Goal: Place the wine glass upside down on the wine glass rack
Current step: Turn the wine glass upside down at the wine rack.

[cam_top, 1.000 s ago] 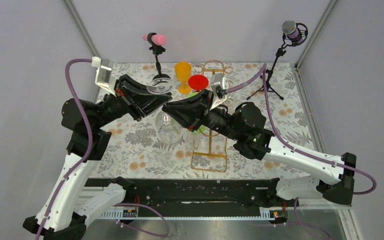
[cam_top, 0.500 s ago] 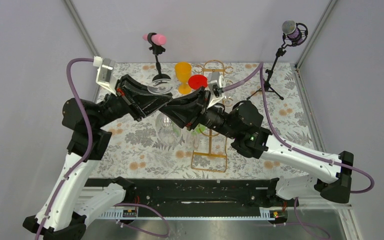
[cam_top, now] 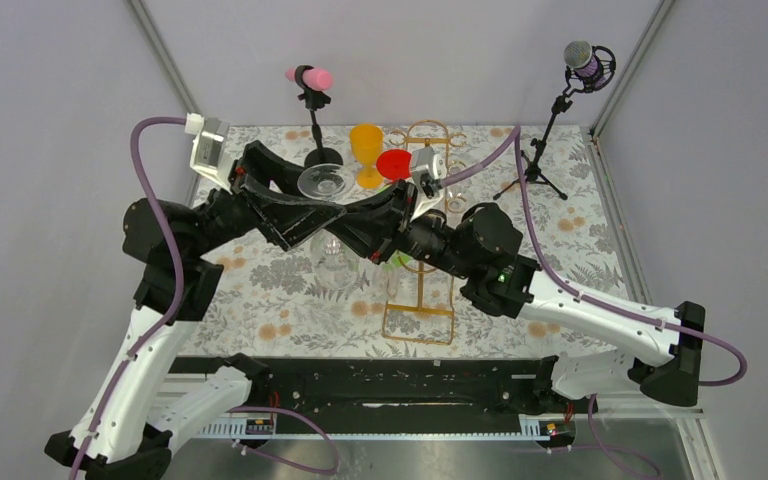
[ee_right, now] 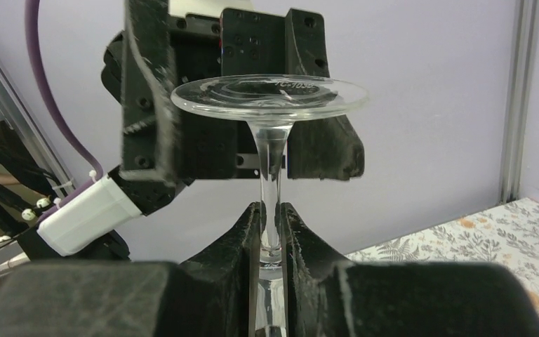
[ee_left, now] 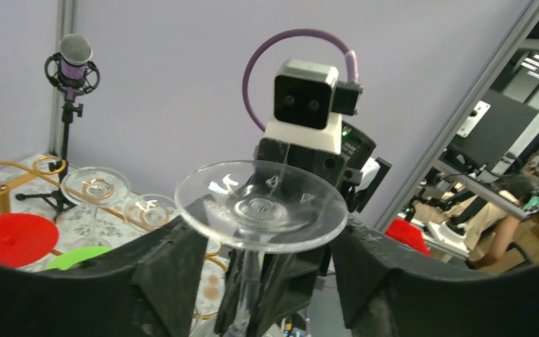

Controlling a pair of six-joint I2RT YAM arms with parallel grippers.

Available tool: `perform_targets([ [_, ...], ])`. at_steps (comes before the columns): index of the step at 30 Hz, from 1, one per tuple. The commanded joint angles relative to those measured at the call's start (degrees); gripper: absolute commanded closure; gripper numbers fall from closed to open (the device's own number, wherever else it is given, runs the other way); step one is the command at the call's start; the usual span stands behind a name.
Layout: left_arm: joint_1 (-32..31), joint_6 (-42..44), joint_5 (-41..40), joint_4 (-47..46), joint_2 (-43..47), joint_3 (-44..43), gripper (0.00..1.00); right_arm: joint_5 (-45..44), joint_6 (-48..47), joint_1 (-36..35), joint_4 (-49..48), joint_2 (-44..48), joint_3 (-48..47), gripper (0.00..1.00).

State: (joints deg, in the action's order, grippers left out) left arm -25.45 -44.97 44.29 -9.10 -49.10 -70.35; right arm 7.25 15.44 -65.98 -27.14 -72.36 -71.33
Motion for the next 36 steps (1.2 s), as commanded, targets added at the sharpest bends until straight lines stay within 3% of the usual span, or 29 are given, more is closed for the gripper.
perform_targets([
  [1,-0.2,-1.1,-0.5,-3.0,1.3,0.4,0.31,-0.7,-0.7,0.1,-6.0,2.8,1.4,1.0],
  [10,-0.2,-2.7,0.7,-2.5,4.4,2.6,0.15,-5.7,-1.4,0.1,-11.2,7.8,5.1,1.0],
  [15,-0.2,-4.6,0.3,-2.7,7.7,4.7,0.12,-6.9,-6.5,0.1,-7.8,14.8,6.1,1.0],
  [21,-0.2,-1.7,-0.4,3.0,10.0,5.1,0.11,-14.4,-16.5,0.1,7.6,25.8,6.6,1.0],
  [28,-0.2,-0.5,-1.4,4.8,11.3,5.8,0.11,-34.3,-27.2,0.2,25.4,39.3,9.4,1.0],
  [36,-0.2,-1.5,-1.8,3.9,11.2,7.4,0.11,-45.4,-30.8,0.2,38.1,48.6,16.1,1.0],
])
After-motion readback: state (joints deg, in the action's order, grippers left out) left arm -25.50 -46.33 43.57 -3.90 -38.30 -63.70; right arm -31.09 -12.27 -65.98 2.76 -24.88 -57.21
